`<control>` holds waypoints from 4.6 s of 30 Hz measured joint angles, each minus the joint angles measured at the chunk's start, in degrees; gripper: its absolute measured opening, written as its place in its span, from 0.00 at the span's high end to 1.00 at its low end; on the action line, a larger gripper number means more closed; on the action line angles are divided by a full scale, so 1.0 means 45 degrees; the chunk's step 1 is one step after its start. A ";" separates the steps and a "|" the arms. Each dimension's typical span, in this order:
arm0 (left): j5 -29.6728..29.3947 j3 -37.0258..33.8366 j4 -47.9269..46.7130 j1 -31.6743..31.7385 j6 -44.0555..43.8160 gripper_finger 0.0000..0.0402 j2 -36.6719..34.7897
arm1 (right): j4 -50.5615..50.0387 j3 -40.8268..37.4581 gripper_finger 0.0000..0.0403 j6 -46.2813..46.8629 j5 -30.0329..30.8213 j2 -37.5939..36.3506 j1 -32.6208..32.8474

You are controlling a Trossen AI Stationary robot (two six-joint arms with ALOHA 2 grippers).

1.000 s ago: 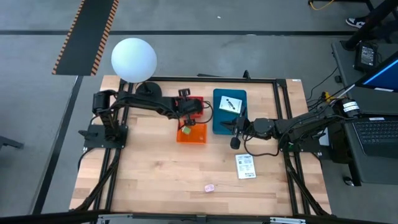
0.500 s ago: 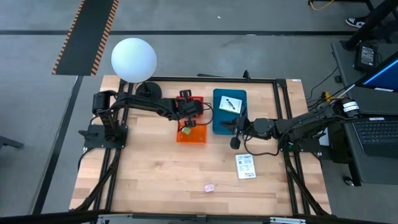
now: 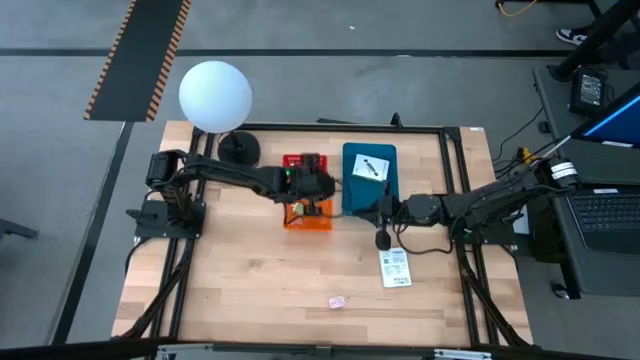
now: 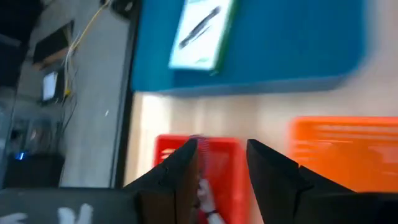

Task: Pick and place items into bin
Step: Put the pink charger adapter into the orange bin

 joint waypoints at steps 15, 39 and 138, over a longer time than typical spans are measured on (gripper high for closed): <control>0.0971 0.0058 -0.0324 -0.4862 -0.3188 0.85 -0.1013 | -0.0538 -0.0010 1.00 0.0490 0.2809 0.0016 0.3484; 0.2560 0.0055 0.1565 -0.7489 -0.6854 0.99 0.0341 | -0.0984 -0.0005 1.00 0.2500 0.5056 0.0312 0.5551; 0.1482 -0.7077 0.9912 -0.8966 -0.7015 0.99 -0.2121 | -0.1957 0.5858 0.60 0.4141 0.0727 0.9432 0.5755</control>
